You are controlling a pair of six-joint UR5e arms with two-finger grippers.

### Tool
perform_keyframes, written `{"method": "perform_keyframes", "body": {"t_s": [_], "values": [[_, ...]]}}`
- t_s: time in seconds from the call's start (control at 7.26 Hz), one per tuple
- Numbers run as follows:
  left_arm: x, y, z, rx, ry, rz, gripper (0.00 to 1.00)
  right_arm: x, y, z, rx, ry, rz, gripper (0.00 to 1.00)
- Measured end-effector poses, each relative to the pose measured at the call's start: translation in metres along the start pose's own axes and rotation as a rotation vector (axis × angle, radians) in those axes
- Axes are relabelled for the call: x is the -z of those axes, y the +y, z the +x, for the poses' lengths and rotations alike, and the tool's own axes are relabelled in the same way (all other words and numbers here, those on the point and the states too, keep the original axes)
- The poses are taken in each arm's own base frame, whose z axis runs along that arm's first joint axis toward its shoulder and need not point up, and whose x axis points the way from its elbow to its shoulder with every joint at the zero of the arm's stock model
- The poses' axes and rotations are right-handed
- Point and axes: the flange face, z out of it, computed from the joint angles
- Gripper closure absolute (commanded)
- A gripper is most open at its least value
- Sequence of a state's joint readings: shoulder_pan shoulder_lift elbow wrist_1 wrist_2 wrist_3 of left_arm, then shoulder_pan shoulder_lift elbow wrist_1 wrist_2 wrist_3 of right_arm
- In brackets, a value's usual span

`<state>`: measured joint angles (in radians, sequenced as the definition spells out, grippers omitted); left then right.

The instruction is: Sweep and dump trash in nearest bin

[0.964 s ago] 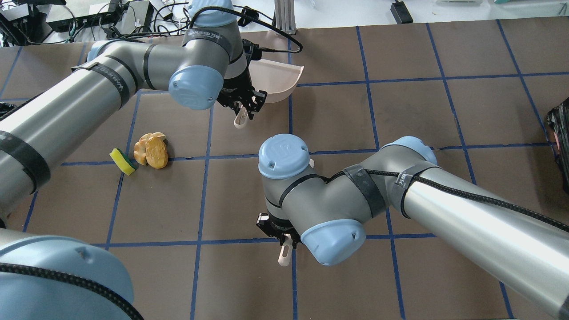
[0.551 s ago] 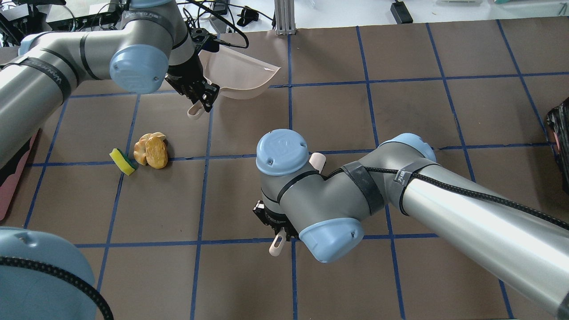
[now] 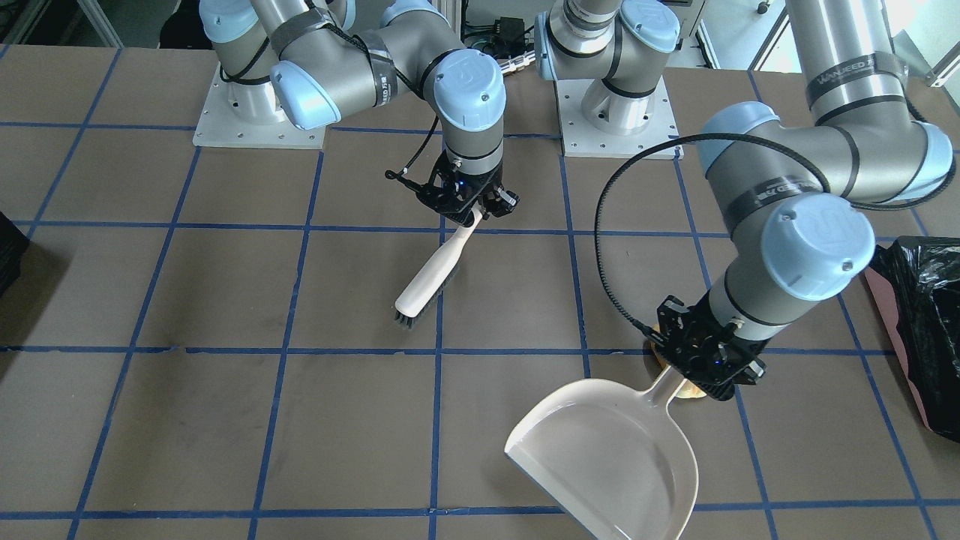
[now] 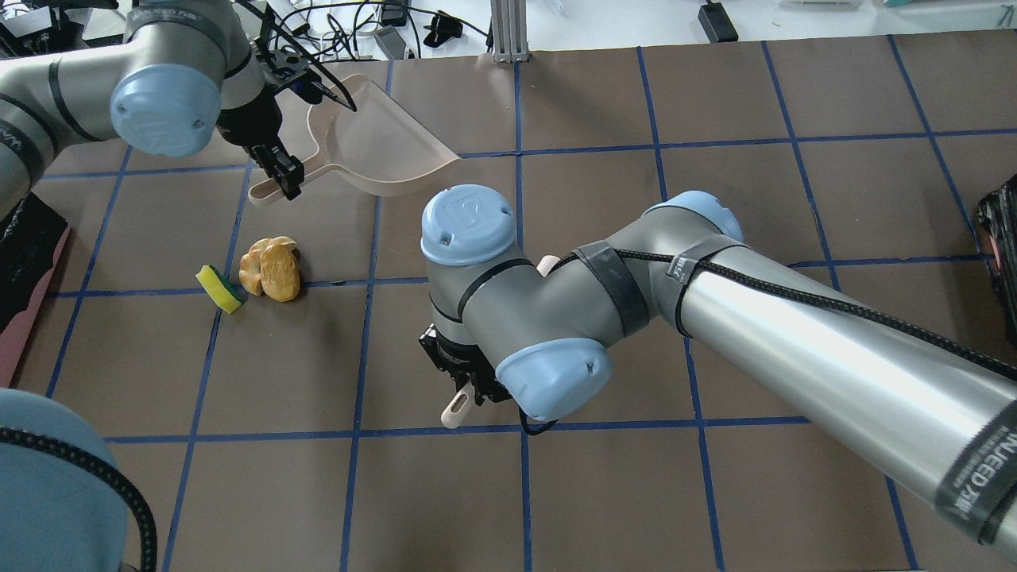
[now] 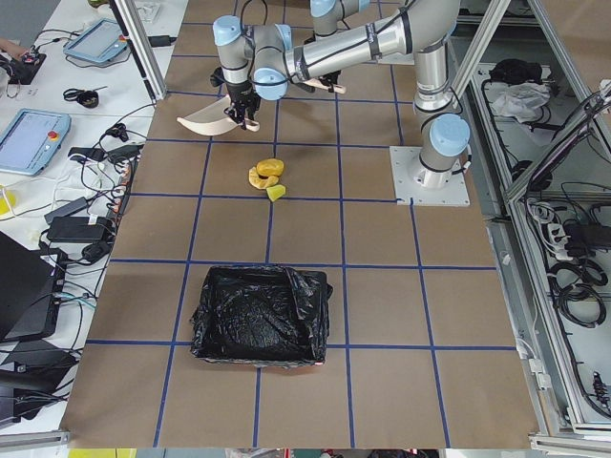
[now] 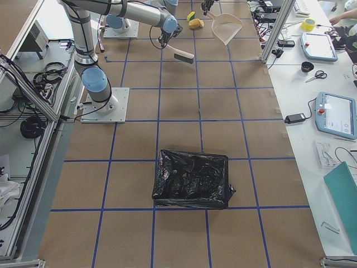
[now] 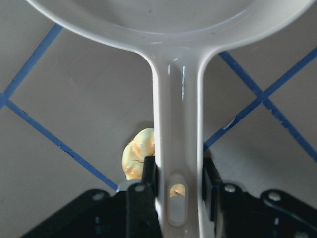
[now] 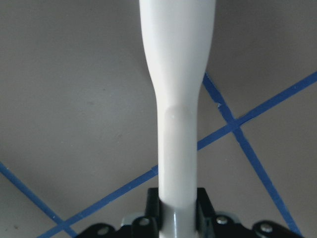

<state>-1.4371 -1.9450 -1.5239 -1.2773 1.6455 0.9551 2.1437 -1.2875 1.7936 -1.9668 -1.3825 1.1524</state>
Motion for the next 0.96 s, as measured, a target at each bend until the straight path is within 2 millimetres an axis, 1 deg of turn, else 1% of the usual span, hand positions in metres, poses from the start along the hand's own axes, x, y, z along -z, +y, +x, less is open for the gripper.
{"method": "perform_keyframes", "body": {"t_s": [0.14,0.28,0.55,0.69,0.83,0.96], "values": [[-0.002,0.032,-0.025,-0.077,0.007,-0.001,1.0,0.007,0.002,-0.014,-0.016,0.003,-0.009,1.0],[-0.003,0.064,-0.048,-0.152,0.013,0.0,1.0,0.011,0.005,-0.025,-0.03,0.007,-0.011,1.0],[0.003,0.127,-0.084,-0.314,0.018,0.003,1.0,0.007,0.016,-0.037,-0.043,0.012,-0.01,1.0],[0.006,0.164,-0.104,-0.394,0.02,0.005,1.0,0.008,0.017,-0.043,-0.043,0.007,-0.008,1.0],[0.009,0.203,-0.124,-0.46,0.017,0.005,1.0,0.006,0.017,-0.052,-0.042,0.005,-0.008,1.0],[0.009,0.236,-0.14,-0.512,0.015,-0.003,1.0,0.001,0.019,-0.065,-0.039,0.006,-0.008,1.0]]}}
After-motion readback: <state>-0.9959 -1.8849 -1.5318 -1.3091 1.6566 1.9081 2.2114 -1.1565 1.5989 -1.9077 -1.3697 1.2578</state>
